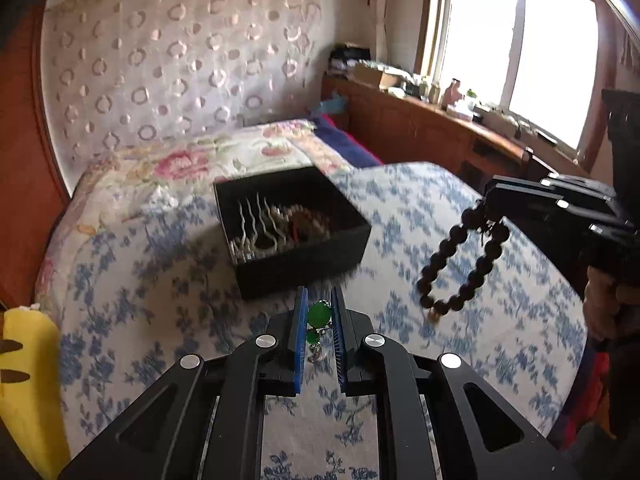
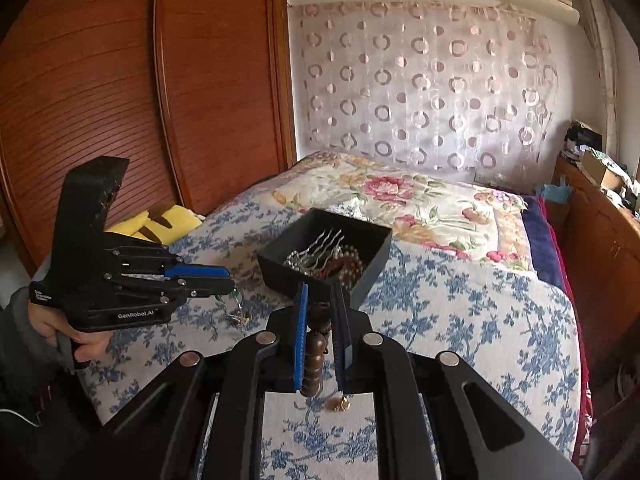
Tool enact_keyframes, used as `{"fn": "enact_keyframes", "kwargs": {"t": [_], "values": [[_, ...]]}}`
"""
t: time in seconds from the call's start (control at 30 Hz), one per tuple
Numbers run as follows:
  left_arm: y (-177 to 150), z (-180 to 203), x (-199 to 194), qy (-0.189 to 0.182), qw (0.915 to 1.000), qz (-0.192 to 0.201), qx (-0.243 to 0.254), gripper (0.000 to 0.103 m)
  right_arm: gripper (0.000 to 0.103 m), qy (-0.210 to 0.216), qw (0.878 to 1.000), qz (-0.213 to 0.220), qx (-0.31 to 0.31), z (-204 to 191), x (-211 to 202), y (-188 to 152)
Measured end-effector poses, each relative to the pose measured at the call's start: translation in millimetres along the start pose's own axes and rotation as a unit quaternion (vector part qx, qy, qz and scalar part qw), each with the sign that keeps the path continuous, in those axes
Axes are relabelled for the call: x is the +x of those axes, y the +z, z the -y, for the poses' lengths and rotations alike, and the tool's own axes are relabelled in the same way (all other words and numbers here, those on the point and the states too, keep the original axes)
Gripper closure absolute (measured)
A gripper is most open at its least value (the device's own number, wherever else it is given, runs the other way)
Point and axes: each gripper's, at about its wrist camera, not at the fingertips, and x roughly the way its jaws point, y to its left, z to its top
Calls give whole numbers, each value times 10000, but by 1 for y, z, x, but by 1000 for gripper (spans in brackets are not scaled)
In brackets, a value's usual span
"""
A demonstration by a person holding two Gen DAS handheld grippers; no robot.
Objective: Organize jewelry
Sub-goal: 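Lift the bead bracelet and green earring and carry both over the black box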
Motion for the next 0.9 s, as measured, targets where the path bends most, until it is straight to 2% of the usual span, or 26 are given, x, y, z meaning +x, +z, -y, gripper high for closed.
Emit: {"fn": "enact_keyframes", "kwargs": {"t": [0.13,0.2,0.33,0.5,0.6,0.7,0.77,0.8,0.83,0.9], "values": [[8,0,-7,37,9999,147,6,92,92,29,10000,72,2,0,-2,9],[12,-2,-10,40,9998,196,1,92,103,9,10000,84,-31,-1,-1,12],[20,-4,-13,49,9996,289,-6,92,103,-3,9999,98,-84,-2,2,17],[23,-8,-11,24,9996,292,-22,92,103,-53,9999,-119,-36,4,17,7],[20,-7,-9,-26,9996,282,-40,92,102,-146,9991,-402,-84,7,32,-11],[14,-5,-6,-52,9997,252,-33,92,102,-46,9973,-727,-37,6,52,-30],[12,-4,-5,-41,9997,239,-20,92,93,24,9962,-870,-65,3,63,-39],[12,-5,-5,-42,9997,233,-29,92,76,76,9957,-921,-41,2,67,-42],[11,-5,-5,-45,9997,230,-37,92,66,99,9952,-972,-2,2,72,-44],[10,-7,-5,-34,9997,227,-59,92,66,176,9939,-1087,26,-3,81,-49]]}}
